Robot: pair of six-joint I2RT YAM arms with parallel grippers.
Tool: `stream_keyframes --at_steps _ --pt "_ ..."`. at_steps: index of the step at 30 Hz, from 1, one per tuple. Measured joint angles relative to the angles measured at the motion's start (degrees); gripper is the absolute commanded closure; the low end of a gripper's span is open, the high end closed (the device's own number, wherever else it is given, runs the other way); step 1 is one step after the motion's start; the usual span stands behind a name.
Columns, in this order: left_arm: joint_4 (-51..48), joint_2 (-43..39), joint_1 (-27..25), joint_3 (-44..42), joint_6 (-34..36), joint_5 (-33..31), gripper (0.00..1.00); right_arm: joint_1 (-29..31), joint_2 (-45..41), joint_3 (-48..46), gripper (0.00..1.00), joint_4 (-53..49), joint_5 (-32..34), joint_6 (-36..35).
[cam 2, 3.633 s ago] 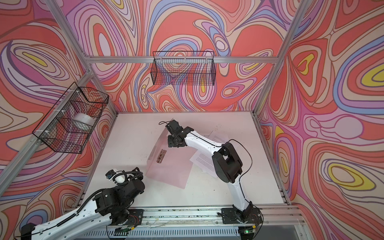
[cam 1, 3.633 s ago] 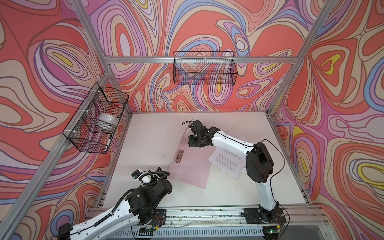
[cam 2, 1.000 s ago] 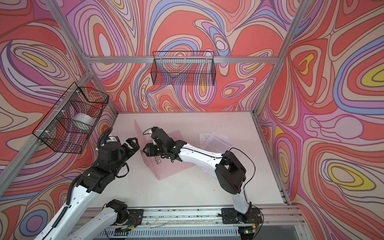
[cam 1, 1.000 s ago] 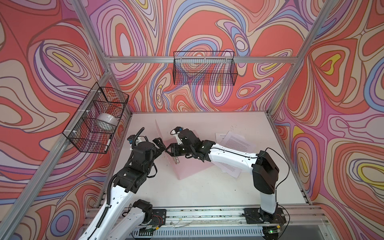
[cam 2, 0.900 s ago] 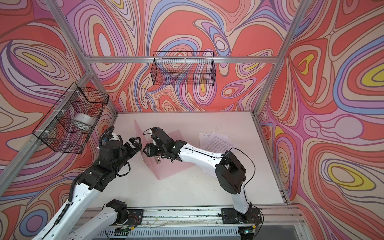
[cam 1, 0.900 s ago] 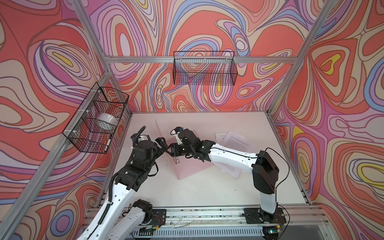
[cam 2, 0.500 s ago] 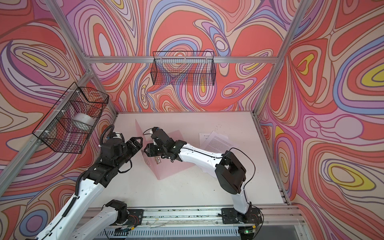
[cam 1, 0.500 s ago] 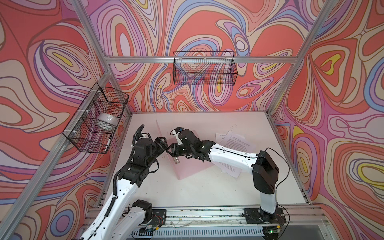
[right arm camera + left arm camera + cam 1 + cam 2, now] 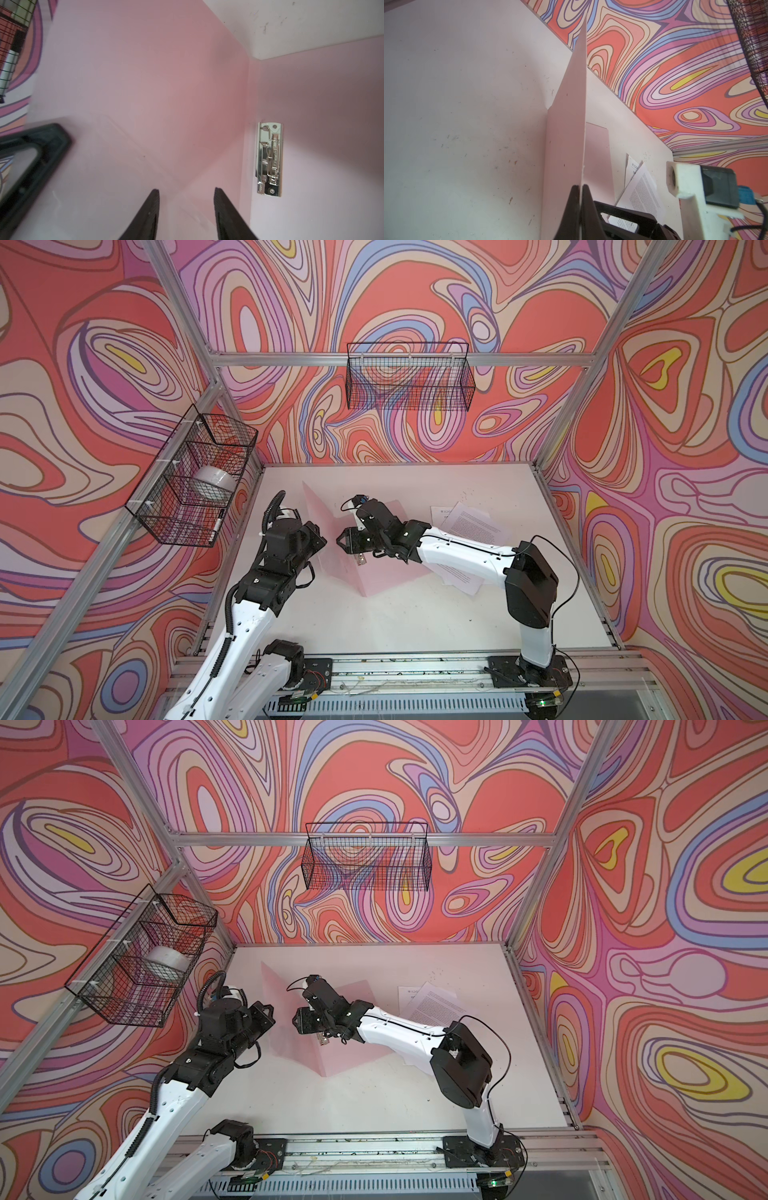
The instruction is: Put the files into the folder
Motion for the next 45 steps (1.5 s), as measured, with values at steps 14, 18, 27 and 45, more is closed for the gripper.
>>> stream_keyframes --at_steps 14,18,27,45 --pt "5.38 6.38 9.55 0.76 13.29 16.85 1.00 -10.58 -2.14 -8.94 0.56 -5.46 4.31 -3.76" --pt "11.04 10.29 11.28 -0.68 14.01 24.24 1.00 -10.21 -1.18 -10.03 0.56 -6.08 4.92 -4.87" --pt "14.25 13.38 11.65 -2.10 15.12 31.69 1.00 -10.34 1.84 -13.00 0.56 -4.96 2.38 -6.32" --pt "11.47 13.70 12.00 -5.16 15.72 24.11 1.00 -10.10 7.52 -1.90 0.27 -6.71 0.66 -8.68"
